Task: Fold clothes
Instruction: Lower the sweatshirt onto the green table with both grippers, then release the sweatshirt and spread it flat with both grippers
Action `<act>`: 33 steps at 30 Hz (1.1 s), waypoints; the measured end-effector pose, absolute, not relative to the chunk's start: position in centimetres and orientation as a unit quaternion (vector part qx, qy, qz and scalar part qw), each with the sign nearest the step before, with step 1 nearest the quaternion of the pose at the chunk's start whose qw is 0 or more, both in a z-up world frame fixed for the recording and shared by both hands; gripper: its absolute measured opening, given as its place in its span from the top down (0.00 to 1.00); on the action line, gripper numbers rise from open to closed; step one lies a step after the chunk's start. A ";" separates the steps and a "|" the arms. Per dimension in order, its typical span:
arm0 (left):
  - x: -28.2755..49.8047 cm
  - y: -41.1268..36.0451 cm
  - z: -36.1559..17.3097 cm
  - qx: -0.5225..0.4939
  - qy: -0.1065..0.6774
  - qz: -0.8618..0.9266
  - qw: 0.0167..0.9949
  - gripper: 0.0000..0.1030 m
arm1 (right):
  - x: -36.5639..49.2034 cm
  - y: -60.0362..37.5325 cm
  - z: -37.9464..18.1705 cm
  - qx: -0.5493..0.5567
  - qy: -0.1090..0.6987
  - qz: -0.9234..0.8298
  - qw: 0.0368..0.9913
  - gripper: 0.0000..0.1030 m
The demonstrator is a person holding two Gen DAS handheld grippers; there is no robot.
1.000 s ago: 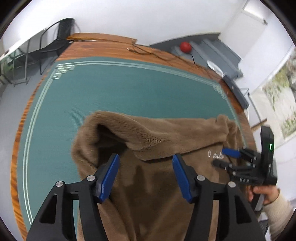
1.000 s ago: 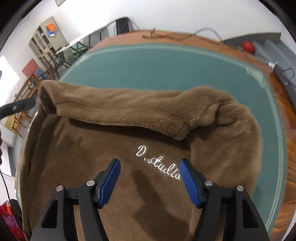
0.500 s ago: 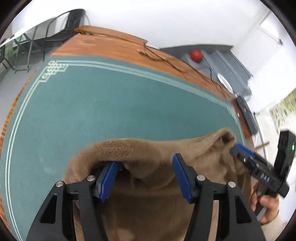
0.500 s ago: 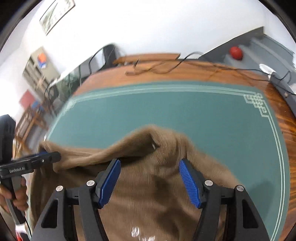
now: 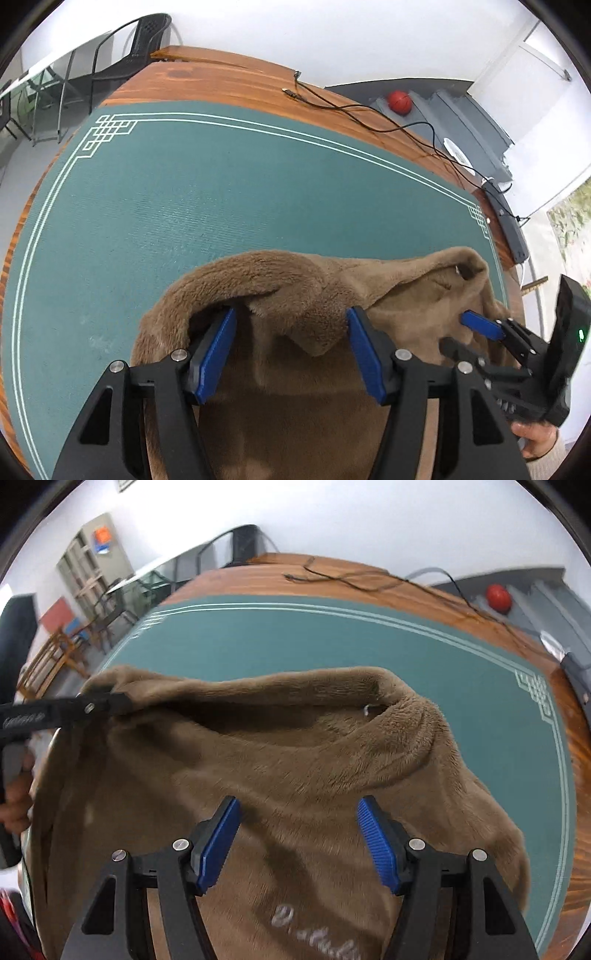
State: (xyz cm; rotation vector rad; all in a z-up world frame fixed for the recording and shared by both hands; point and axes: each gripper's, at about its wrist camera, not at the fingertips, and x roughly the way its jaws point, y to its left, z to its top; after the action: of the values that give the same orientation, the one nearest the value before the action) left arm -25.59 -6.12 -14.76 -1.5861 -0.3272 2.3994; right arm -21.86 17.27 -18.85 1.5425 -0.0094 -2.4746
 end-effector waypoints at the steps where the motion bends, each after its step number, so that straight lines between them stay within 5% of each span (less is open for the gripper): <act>1: -26.1 -6.1 -15.0 -0.546 -0.115 0.821 0.120 0.36 | -22.7 17.8 -19.0 0.529 -0.023 -0.842 0.102 0.34; 8: -29.5 -6.5 -17.4 -0.570 -0.149 0.802 0.095 0.36 | -27.0 20.1 -19.9 0.536 -0.064 -0.840 0.051 0.34; 17: -29.2 -6.4 -16.5 -0.566 -0.140 0.804 0.116 0.29 | -25.0 18.6 -19.0 0.511 0.014 -0.858 0.049 0.33; 33: -10.9 -14.3 -9.8 -0.538 -0.125 0.830 0.073 0.23 | -13.9 15.0 -14.7 0.501 0.016 -0.853 0.147 0.32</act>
State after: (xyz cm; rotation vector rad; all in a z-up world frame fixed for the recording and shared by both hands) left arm -10.91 -14.29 -9.78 -1.6172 -0.3740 2.4933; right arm -13.87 14.97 -14.72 1.4404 0.0466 -2.4543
